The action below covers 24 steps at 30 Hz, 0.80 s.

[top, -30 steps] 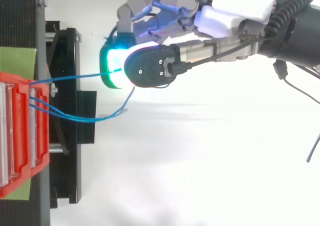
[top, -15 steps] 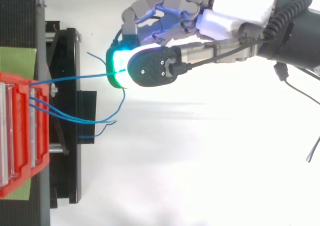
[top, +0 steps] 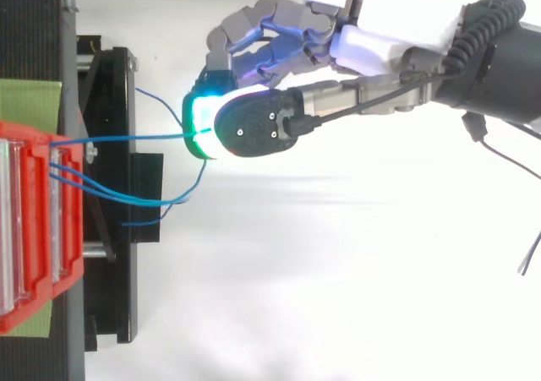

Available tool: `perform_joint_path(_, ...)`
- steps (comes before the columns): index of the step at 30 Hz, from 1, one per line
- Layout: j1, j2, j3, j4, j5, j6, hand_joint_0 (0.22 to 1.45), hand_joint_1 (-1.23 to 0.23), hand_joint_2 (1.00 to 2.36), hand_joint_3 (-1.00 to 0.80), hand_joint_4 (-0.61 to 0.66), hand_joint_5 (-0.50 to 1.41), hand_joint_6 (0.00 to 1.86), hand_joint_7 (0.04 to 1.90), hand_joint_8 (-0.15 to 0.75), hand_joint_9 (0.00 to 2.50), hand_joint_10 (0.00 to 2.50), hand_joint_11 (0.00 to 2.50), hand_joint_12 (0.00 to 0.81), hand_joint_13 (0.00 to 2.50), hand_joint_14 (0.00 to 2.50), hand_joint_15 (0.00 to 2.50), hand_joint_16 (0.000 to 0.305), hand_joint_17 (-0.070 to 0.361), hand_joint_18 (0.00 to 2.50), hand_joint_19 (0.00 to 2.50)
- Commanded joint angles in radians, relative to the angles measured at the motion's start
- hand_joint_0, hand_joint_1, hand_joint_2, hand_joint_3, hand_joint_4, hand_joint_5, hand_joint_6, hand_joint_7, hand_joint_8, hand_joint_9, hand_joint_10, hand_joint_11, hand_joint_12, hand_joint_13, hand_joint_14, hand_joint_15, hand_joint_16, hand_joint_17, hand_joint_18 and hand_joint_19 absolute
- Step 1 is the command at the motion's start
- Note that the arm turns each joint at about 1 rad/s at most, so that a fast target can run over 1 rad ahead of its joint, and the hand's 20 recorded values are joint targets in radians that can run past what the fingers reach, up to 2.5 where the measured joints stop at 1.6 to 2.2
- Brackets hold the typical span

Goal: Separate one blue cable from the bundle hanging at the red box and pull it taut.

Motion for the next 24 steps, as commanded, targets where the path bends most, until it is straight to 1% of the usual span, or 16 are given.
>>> perform_joint_path(1,0.001,0.000,0.000,0.000,-0.001,0.000,0.67,-0.58,1.01,-0.44,0.08,-0.24,0.97,1.00,0.237,0.58,0.02,0.77,0.328,0.39,0.01,0.31,0.046,0.103,0.41,0.52)
perform_joint_path(9,0.001,0.000,0.000,-0.003,-0.003,0.006,0.67,-0.57,1.00,-0.47,0.07,-0.24,0.97,0.99,0.241,0.59,0.02,0.79,0.331,0.40,0.01,0.30,0.046,0.104,0.41,0.53)
perform_joint_path(13,0.001,0.000,-0.001,-0.003,-0.001,0.009,0.68,-0.63,1.02,-0.33,0.02,-0.23,0.98,1.05,0.248,0.65,0.02,0.84,0.325,0.44,0.01,0.33,0.046,0.104,0.45,0.53)
perform_joint_path(14,0.001,0.000,0.000,-0.003,-0.001,0.009,0.68,-0.65,1.02,-0.27,0.00,-0.23,0.98,1.07,0.250,0.67,0.02,0.86,0.328,0.46,0.01,0.34,0.046,0.104,0.46,0.53)
perform_joint_path(15,0.001,0.000,0.000,-0.003,-0.001,0.015,0.67,-0.66,1.02,-0.23,-0.03,-0.22,0.98,1.09,0.256,0.70,0.02,0.88,0.329,0.48,0.01,0.36,0.046,0.104,0.47,0.54)
perform_joint_path(17,-0.001,0.000,0.000,-0.003,-0.001,0.029,0.66,-0.66,1.03,-0.19,-0.04,-0.22,0.98,1.11,0.256,0.73,0.02,0.90,0.328,0.49,0.02,0.37,0.046,0.104,0.47,0.54)
perform_joint_path(20,0.001,0.000,0.000,-0.003,-0.001,0.046,0.67,-0.66,1.02,-0.18,-0.05,-0.21,0.98,1.12,0.257,0.75,0.02,0.93,0.329,0.50,0.01,0.38,0.046,0.104,0.47,0.55)
perform_joint_path(24,0.002,0.000,-0.001,-0.003,-0.001,0.051,0.69,-0.67,1.02,-0.20,-0.07,-0.22,0.98,1.14,0.255,0.76,0.02,0.95,0.323,0.51,0.02,0.39,0.046,0.104,0.48,0.55)
